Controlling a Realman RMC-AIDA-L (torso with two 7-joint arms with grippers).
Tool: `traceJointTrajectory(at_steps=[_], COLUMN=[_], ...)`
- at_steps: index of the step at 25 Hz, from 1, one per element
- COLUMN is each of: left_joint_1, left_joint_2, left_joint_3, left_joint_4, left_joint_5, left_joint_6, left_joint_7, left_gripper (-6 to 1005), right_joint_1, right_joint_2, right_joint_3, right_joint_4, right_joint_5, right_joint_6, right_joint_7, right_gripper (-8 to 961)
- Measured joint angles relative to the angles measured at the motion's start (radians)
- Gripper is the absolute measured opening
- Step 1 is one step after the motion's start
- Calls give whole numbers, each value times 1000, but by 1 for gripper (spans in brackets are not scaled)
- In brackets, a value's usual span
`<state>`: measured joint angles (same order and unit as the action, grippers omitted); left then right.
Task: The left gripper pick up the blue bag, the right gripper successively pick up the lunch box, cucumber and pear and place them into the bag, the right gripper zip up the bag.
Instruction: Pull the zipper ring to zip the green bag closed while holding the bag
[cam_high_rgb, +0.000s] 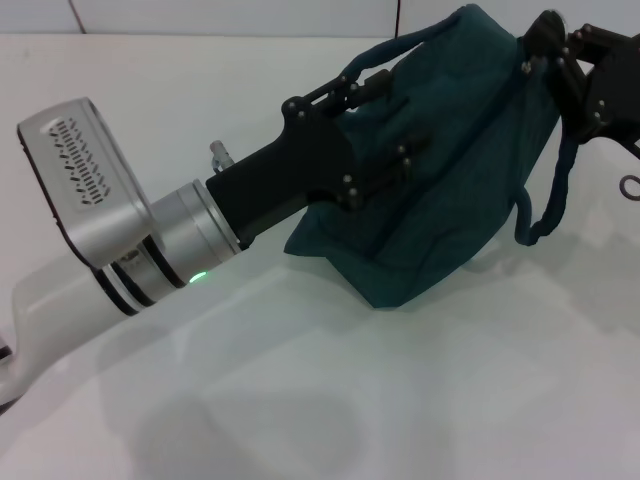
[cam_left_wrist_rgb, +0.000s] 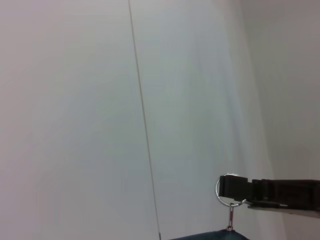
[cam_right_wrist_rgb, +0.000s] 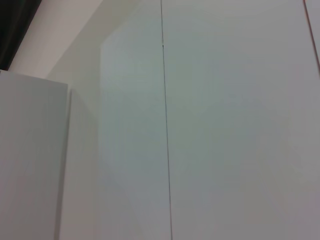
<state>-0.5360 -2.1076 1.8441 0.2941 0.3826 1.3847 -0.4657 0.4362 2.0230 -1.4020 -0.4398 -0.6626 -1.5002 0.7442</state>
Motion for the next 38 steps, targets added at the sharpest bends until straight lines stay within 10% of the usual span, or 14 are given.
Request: traceJointTrajectory(at_steps=[23,38], left_joint_1=[-21,53], left_joint_2=[2,13], left_joint_3=[62,30], left_joint_4=[-3,-12], left_joint_5=[-34,-71], left_joint_6=[-49,9], left_joint_7=[65,180], left_gripper=[108,75], right_joint_1=[7,58], right_joint_2=[5,5], right_joint_3=[-27,-208], right_joint_4=[1,8], right_joint_5=[2,146], right_joint_6=[-12,-17], right_joint_7=[-2,-6], right_gripper=[31,31])
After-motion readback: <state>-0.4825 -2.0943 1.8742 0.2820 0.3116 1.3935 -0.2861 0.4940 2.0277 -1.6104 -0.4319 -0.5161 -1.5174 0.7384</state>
